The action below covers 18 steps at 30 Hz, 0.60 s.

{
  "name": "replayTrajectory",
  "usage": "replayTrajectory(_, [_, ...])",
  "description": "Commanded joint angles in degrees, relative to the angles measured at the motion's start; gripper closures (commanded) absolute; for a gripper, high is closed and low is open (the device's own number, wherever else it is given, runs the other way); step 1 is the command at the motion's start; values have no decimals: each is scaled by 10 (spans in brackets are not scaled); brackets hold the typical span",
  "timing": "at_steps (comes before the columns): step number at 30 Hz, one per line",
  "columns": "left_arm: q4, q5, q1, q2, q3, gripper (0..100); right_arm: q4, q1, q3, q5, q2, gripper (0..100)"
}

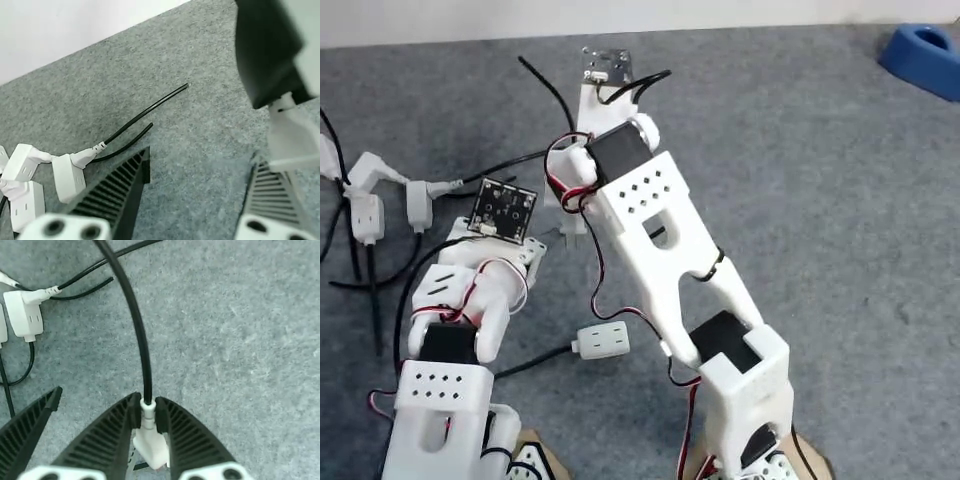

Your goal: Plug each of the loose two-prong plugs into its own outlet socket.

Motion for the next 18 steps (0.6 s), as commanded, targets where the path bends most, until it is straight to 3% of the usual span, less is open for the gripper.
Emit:
replayTrajectory(1, [-9, -7, 5, -11, -15, 680, -12, -5, -29, 12, -31, 993])
replayTrajectory(9, [-11, -11, 5, -12, -44, 649, -32, 61, -28, 24, -30, 993])
replayTrajectory(18, [-10, 0, 7, -12, -75, 649, -49, 63, -28, 22, -11, 993])
